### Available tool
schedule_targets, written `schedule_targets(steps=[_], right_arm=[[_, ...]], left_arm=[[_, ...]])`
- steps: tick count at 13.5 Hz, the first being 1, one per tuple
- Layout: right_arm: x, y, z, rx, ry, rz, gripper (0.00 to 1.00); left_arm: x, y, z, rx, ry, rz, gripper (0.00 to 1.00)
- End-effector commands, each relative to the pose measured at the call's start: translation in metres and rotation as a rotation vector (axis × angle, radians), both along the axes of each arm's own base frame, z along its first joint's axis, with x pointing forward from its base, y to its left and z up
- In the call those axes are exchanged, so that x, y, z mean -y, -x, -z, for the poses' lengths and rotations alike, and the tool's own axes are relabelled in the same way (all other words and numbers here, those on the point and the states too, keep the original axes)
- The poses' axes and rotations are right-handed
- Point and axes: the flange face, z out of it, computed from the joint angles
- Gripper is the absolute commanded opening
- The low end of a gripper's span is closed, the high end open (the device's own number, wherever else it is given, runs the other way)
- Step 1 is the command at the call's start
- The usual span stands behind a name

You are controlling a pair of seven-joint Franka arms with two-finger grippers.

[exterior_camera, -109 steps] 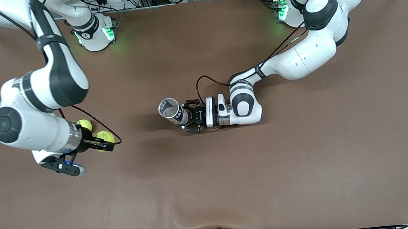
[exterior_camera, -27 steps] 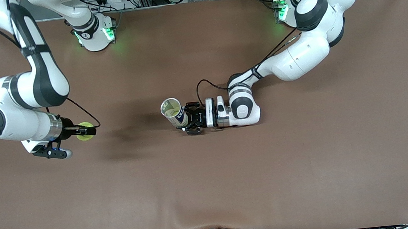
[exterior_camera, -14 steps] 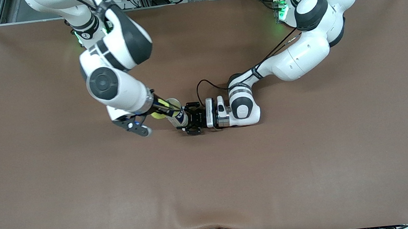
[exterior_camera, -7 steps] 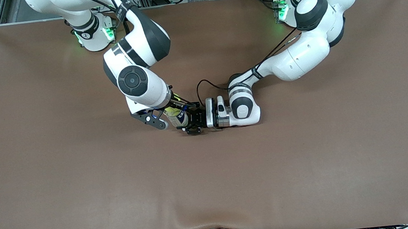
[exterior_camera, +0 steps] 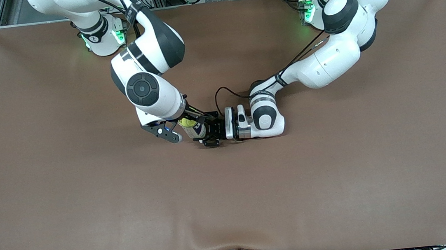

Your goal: Insert tennis ball vertically with right arm

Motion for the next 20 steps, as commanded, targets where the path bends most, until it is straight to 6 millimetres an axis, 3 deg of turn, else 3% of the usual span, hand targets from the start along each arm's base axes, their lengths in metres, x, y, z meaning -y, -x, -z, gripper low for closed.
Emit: schedule_targets(steps=[1, 6, 9, 12, 14, 17, 20], right_arm=[[0.02, -0.001, -0.048, 0.013, -0.031, -0.001, 1.0], [0.072, -0.006, -0.096, 0.027, -0.058, -0.06, 1.0], [0.135, -0.02, -0.115, 0.03, -0.088, -0.141, 1.0], [0.172, -0.017, -0.142, 0.036, -0.088, -0.16, 1.0], [0.196, -0.019, -0.147, 0.029, -0.09, -0.187, 1.0], [0.268, -0.017, -0.157, 0.041, -0.111, -0.252, 1.0], [0.324, -0.004, -0.164, 0.077, -0.104, -0.317, 1.0]], left_arm=[[-0.001, -0.006, 0.0, 0.016, 0.01, -0.024, 0.82], [-0.002, -0.008, 0.0, 0.016, 0.01, -0.028, 0.88], [-0.004, -0.012, -0.005, 0.021, 0.011, -0.033, 0.95], [-0.004, -0.013, -0.007, 0.018, 0.014, -0.038, 0.97], [-0.005, -0.014, -0.008, 0.019, 0.014, -0.039, 0.99], [-0.005, -0.014, -0.009, 0.015, 0.016, -0.042, 1.0], [-0.007, -0.018, -0.013, 0.014, 0.017, -0.047, 1.0]])
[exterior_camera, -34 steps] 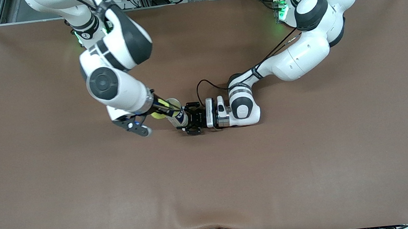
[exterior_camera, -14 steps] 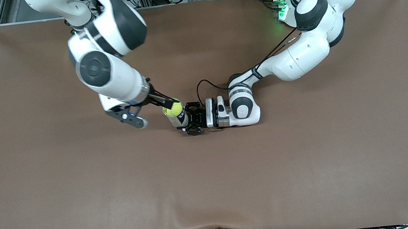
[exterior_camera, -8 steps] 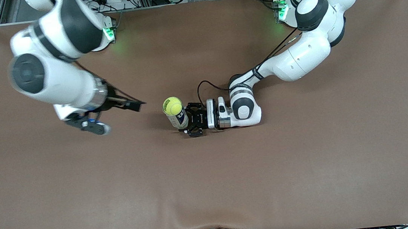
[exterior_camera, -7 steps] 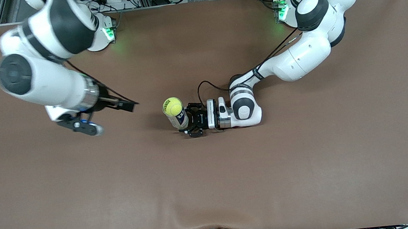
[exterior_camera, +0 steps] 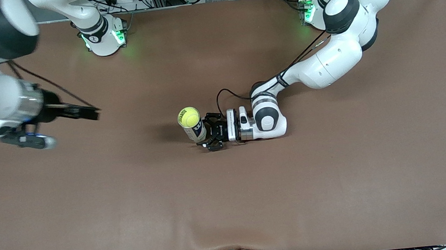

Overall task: Insert tennis ball vertically with right arm
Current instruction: 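Set the upright can on the table and open the left gripper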

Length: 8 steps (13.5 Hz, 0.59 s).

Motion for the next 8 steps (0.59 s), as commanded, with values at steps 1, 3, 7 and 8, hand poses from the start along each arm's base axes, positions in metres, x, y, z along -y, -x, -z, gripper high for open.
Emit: schedule_targets(steps=[1, 3, 7, 8], right_arm=[[0.042, 0.022, -0.009, 0.037, 0.001, -0.06, 1.0], [0.078, 0.025, -0.017, 0.065, -0.008, -0.108, 1.0], [0.118, 0.034, -0.032, 0.109, 0.021, -0.2, 1.0], [0.124, 0.037, -0.038, 0.117, 0.038, -0.21, 1.0]], left_arm=[[-0.002, -0.008, -0.014, 0.007, 0.017, -0.027, 1.0], [-0.01, -0.009, -0.017, -0.012, 0.015, -0.034, 1.0], [-0.016, -0.003, -0.012, -0.025, 0.008, -0.029, 1.0], [-0.016, -0.002, -0.012, -0.026, 0.007, -0.027, 1.0]])
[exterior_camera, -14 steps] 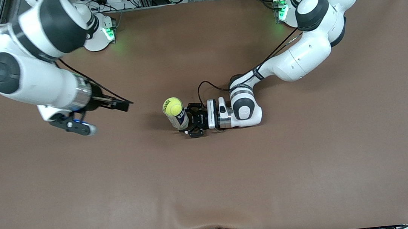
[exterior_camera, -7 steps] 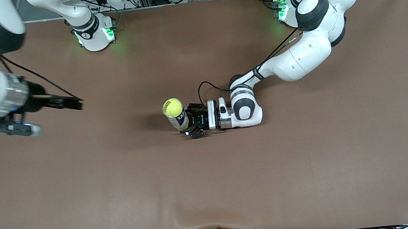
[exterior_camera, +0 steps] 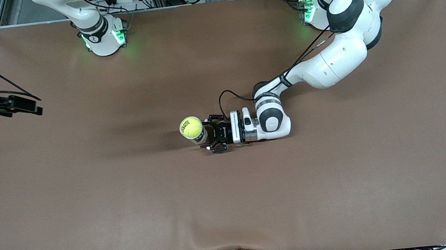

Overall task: Insert tennis ball vertically with right arm
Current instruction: 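Set the upright can on the table and open the left gripper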

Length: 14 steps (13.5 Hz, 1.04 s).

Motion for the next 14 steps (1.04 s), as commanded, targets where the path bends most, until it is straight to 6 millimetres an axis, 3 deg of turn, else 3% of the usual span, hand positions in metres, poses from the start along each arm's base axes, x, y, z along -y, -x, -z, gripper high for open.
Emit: schedule_targets(steps=[1, 5, 9, 14], right_arm=[[0.017, 0.018, -0.016, 0.037, 0.025, -0.036, 1.0], [0.023, 0.028, -0.029, 0.04, 0.02, -0.037, 1.0], [0.034, 0.037, -0.042, 0.056, 0.015, -0.067, 1.0], [0.039, 0.035, -0.081, 0.129, 0.105, -0.121, 1.0]], left_arm=[[-0.002, 0.006, -0.006, -0.005, 0.005, 0.002, 1.0], [0.0, 0.01, -0.006, -0.01, 0.004, 0.009, 1.0], [-0.011, 0.017, -0.007, -0.019, -0.004, 0.018, 1.0], [-0.056, 0.012, -0.032, -0.029, -0.035, 0.014, 1.0]])
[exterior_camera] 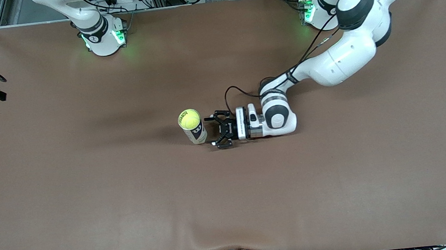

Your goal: Insert tennis ball vertically with right arm

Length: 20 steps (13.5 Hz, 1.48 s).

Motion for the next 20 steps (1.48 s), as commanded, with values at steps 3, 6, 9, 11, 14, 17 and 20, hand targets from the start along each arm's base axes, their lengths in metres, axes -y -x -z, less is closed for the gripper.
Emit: schedule_targets(steps=[3, 6, 9, 11, 14, 17, 20], right_arm=[[0.001, 0.0, -0.014, -0.008, 0.023, 0.02, 1.0], [-0.002, 0.002, -0.006, -0.056, -0.032, 0.14, 1.0], [0.002, 0.001, 0.0, -0.07, -0.042, 0.163, 1.0], [0.006, -0.002, 0.005, -0.077, -0.042, 0.171, 1.0], [0.01, -0.001, 0.005, -0.079, -0.041, 0.176, 1.0], [0.012, -0.002, 0.002, -0.058, 0.004, 0.139, 1.0], [-0.003, -0.012, -0.004, 0.013, 0.035, 0.028, 1.0]], left_arm=[[-0.041, 0.005, -0.028, -0.013, -0.012, -0.01, 1.0], [-0.056, 0.009, -0.04, -0.027, -0.023, -0.008, 1.0], [-0.079, -0.001, -0.071, -0.033, -0.061, -0.017, 1.0], [-0.096, -0.012, -0.099, -0.032, -0.105, -0.025, 1.0], [-0.134, -0.039, -0.132, -0.021, -0.231, -0.024, 1.0], [-0.19, -0.073, -0.154, -0.031, -0.352, 0.001, 1.0], [-0.222, -0.098, -0.175, -0.056, -0.401, 0.044, 1.0]])
